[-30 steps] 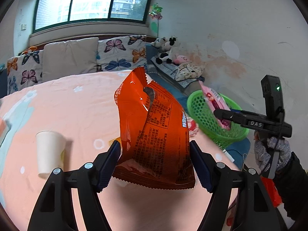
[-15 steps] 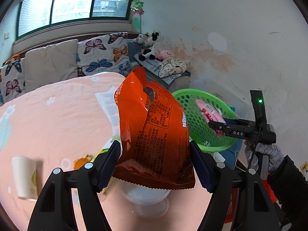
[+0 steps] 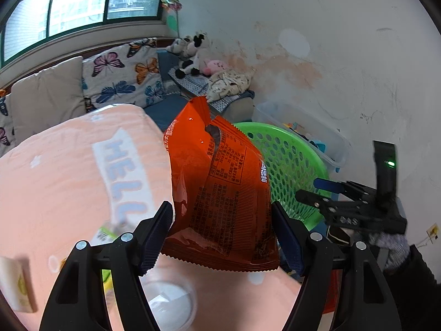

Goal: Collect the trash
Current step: 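Drop the pink wrapper into the basket with the right tool while the left drops the orange bag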

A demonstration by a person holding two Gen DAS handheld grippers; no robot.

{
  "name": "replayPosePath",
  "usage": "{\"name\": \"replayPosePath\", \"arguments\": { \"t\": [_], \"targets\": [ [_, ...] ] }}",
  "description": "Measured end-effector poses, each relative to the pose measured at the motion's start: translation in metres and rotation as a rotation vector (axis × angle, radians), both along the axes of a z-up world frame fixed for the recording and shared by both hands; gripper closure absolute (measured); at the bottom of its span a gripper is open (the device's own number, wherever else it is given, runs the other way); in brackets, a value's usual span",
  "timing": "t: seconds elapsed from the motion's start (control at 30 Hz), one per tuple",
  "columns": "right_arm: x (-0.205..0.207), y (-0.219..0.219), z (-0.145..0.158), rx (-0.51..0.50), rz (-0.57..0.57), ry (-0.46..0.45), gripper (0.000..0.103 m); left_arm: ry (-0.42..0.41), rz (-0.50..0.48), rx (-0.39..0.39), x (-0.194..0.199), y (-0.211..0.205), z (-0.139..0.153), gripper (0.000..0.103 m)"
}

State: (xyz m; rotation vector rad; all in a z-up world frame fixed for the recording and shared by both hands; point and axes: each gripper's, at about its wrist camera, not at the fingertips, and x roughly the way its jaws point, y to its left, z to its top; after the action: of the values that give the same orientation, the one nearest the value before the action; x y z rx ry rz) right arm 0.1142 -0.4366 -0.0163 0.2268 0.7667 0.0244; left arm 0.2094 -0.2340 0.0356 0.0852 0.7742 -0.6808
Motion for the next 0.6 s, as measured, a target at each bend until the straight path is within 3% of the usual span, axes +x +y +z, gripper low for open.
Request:
{"name": "replayPosePath", "arguments": {
  "t": [0.4, 0.47, 0.6],
  "targets": [
    [-0.042, -0.008, 0.007, 0.017, -0.029, -0.058, 0.024, 0.062, -0.048, 0.051, 0.02, -0.067, -0.023, 0.033],
    [-0.047, -0.011, 0.007, 0.035, -0.034, -0.059, 0.024, 0.077, -0.05, 0.052, 0.023, -0.073, -0.027, 0.025],
    [-0.052, -0.011, 0.006, 0.048, -0.04, -0.062, 0.024, 0.097, -0.052, 0.045, 0.025, -0.082, -0.033, 0.021]
  ]
}}
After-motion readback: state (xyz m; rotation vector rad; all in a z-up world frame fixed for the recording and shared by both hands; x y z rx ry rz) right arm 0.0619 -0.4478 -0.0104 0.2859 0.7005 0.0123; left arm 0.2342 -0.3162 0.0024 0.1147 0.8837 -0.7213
